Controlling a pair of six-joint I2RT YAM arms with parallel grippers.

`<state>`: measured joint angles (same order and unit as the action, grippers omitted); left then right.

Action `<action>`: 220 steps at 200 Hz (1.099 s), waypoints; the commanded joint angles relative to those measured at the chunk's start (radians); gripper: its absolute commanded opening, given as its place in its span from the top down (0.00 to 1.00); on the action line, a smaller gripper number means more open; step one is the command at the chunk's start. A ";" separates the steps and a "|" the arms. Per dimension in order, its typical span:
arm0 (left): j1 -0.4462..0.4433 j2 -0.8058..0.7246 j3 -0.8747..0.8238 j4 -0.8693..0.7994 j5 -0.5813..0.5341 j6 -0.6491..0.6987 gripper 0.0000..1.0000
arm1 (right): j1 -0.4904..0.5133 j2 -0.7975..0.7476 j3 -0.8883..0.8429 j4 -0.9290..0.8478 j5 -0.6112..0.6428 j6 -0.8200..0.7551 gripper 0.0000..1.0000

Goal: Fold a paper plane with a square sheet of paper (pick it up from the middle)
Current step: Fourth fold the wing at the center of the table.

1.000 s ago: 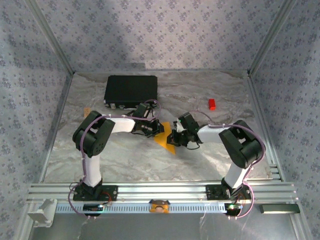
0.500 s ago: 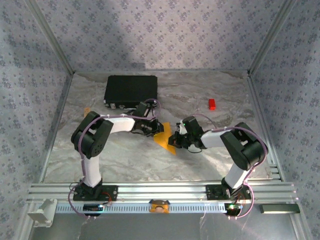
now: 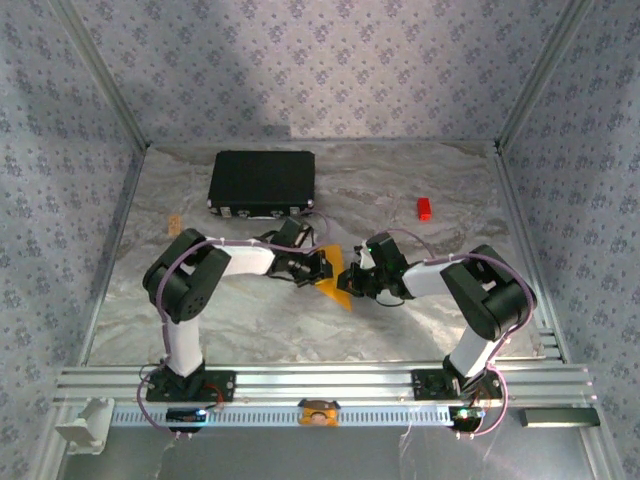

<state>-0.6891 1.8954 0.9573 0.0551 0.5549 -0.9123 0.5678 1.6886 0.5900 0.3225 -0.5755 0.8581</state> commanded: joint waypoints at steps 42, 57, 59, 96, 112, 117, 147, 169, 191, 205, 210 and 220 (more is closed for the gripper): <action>0.052 0.007 -0.024 -0.071 -0.105 -0.033 0.93 | -0.006 -0.008 -0.052 -0.182 0.046 -0.025 1.00; 0.062 0.011 -0.012 -0.078 -0.108 -0.030 0.94 | -0.005 -0.013 -0.051 -0.196 0.040 -0.037 1.00; 0.064 0.011 -0.010 -0.078 -0.108 -0.030 0.94 | -0.006 -0.012 -0.052 -0.196 0.040 -0.038 1.00; 0.077 0.027 0.051 -0.101 -0.098 -0.018 0.93 | -0.005 -0.004 -0.059 -0.203 0.035 -0.048 1.00; 0.078 0.020 0.066 -0.105 -0.092 -0.013 0.93 | -0.008 -0.004 -0.059 -0.206 0.037 -0.048 1.00; 0.077 0.014 0.066 -0.100 -0.086 -0.013 0.93 | -0.007 -0.005 -0.059 -0.205 0.038 -0.047 1.00; 0.041 -0.032 0.055 -0.094 -0.076 -0.008 0.92 | -0.009 -0.004 -0.056 -0.206 0.047 -0.044 1.00; -0.001 -0.046 0.052 -0.089 -0.074 -0.005 0.92 | -0.009 -0.004 -0.056 -0.204 0.049 -0.043 1.00; -0.024 -0.045 0.058 -0.078 -0.072 -0.007 0.92 | -0.011 -0.004 -0.058 -0.204 0.051 -0.044 1.00; -0.026 -0.042 0.062 -0.079 -0.077 -0.010 0.92 | -0.011 -0.004 -0.058 -0.204 0.052 -0.043 1.00; -0.027 -0.041 0.063 -0.075 -0.077 -0.010 0.92 | -0.012 -0.003 -0.060 -0.203 0.054 -0.043 1.00; -0.025 -0.037 0.065 -0.067 -0.077 -0.007 0.91 | -0.012 -0.006 -0.063 -0.199 0.051 -0.042 1.00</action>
<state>-0.7197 1.8866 0.9997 -0.0071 0.4850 -0.9329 0.5621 1.6619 0.5785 0.2768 -0.5739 0.8375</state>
